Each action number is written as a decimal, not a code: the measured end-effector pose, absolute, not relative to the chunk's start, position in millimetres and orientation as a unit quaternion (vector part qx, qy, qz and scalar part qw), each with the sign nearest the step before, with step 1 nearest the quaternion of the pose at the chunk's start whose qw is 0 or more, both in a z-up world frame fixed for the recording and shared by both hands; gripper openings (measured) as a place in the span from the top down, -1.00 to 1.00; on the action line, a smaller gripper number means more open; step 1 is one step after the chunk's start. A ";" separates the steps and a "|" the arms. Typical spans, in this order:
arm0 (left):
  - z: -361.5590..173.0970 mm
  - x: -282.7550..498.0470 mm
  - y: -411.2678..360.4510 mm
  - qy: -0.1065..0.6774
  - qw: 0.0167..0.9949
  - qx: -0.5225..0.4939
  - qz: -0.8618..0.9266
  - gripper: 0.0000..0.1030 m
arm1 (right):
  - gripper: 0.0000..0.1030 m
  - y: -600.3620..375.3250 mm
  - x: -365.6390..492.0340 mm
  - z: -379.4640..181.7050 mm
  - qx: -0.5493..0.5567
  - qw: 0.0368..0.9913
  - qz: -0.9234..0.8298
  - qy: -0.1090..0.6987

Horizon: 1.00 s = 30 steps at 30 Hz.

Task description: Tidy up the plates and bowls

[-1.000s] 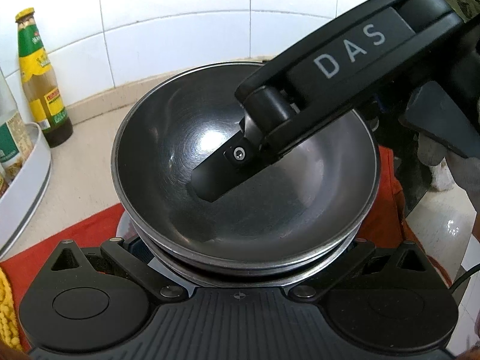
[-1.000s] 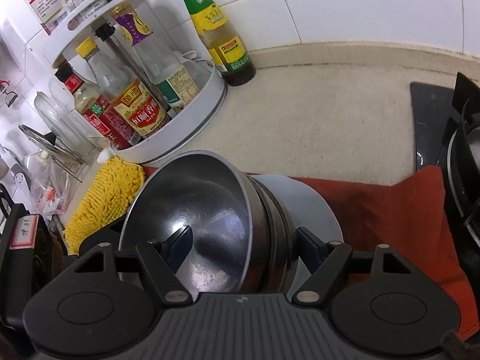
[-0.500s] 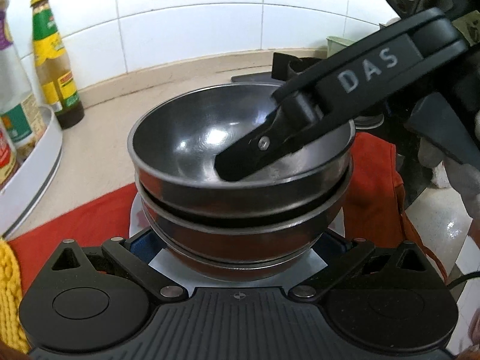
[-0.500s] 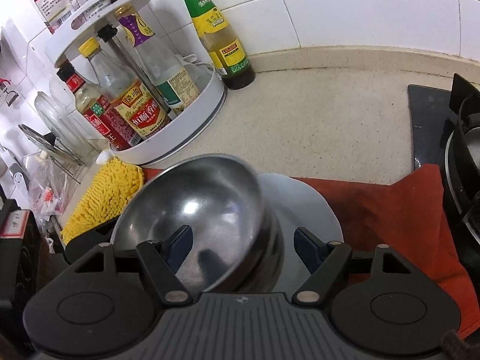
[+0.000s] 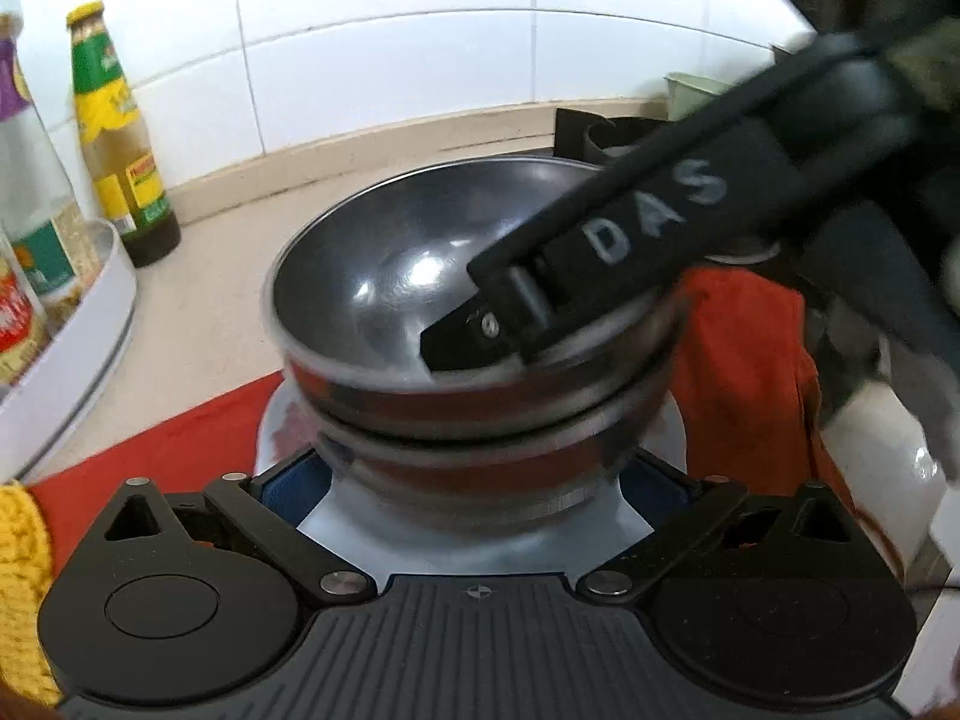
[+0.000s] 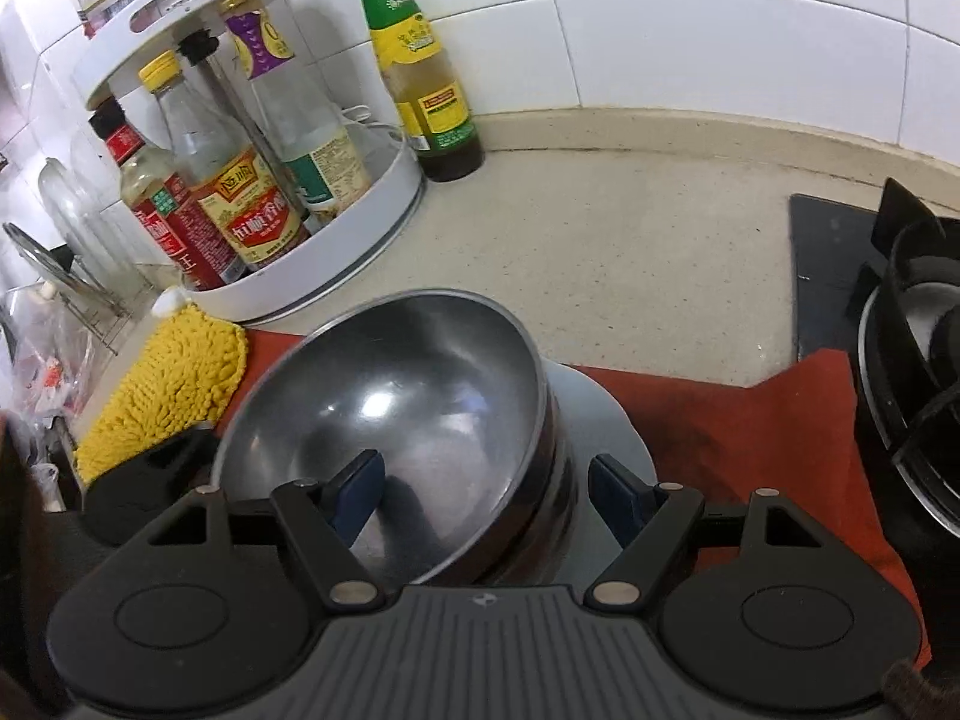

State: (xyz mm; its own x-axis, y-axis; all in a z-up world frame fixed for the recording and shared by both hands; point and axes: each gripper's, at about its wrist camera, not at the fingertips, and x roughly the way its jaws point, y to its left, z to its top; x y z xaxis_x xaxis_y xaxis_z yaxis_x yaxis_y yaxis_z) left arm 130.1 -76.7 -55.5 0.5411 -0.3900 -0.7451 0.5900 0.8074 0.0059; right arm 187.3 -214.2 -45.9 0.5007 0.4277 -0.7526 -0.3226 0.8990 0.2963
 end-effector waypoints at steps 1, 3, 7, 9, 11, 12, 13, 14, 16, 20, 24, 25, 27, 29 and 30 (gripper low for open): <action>-54.3 126.7 -73.5 0.389 0.867 0.136 -0.280 -1.00 | -0.38 -214.7 186.5 -46.4 0.061 0.865 0.218 0.449; -52.1 119.9 -64.9 0.392 0.866 0.132 -0.282 -1.00 | -0.38 -215.7 185.0 -45.9 0.068 0.865 0.216 0.448; -45.0 113.8 -49.8 0.399 0.867 0.097 -0.280 -1.00 | -0.38 -218.3 178.8 -37.6 0.073 0.870 0.217 0.437; -39.6 110.7 -44.2 0.395 0.873 0.085 -0.275 -1.00 | -0.38 -220.7 172.5 -29.1 0.074 0.875 0.215 0.427; -32.3 108.4 -38.5 0.391 0.878 0.073 -0.268 -1.00 | -0.38 -223.6 162.8 -18.5 0.075 0.882 0.211 0.415; -27.5 106.7 -34.9 0.386 0.881 0.063 -0.264 -1.00 | -0.38 -225.0 156.6 -12.8 0.075 0.885 0.210 0.408; -22.9 105.2 -31.7 0.383 0.884 0.055 -0.261 -1.00 | -0.39 -226.1 150.5 -7.7 0.074 0.889 0.211 0.400; -18.3 103.7 -27.9 0.379 0.888 0.046 -0.258 -1.00 | -0.40 -226.8 143.0 -1.8 0.071 0.893 0.210 0.393; -12.0 102.1 -23.3 0.376 0.892 0.035 -0.248 -1.00 | -0.42 -227.5 130.5 7.2 0.066 0.899 0.205 0.381; -2.7 98.8 -16.2 0.375 0.898 0.022 -0.230 -1.00 | -0.45 -229.3 107.8 15.6 0.052 0.910 0.185 0.366; 3.7 92.4 -9.7 0.374 0.901 0.006 -0.221 -1.00 | -0.45 -232.6 89.0 17.6 0.060 0.914 0.175 0.361; 4.8 91.4 -8.7 0.373 0.903 0.006 -0.216 -1.00 | -0.45 -232.8 83.8 17.7 0.059 0.916 0.171 0.359; 7.2 89.1 -6.5 0.372 0.907 0.005 -0.198 -1.00 | -0.46 -231.3 73.4 16.6 0.055 0.919 0.161 0.355; 8.3 86.8 -6.5 0.372 0.909 0.005 -0.187 -1.00 | -0.46 -228.4 63.3 15.0 0.051 0.922 0.150 0.352; 8.7 85.0 -6.8 0.371 0.911 0.005 -0.179 -1.00 | -0.46 -226.5 57.9 14.0 0.050 0.924 0.145 0.350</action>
State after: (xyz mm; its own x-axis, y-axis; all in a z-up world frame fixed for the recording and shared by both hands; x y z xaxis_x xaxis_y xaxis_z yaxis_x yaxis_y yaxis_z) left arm 85.0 -6.8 8.7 0.6598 -0.3227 -0.6786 0.3307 0.9356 -0.1234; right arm 57.9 -226.5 14.0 0.7126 0.3022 -0.6331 -0.2324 0.9532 0.1933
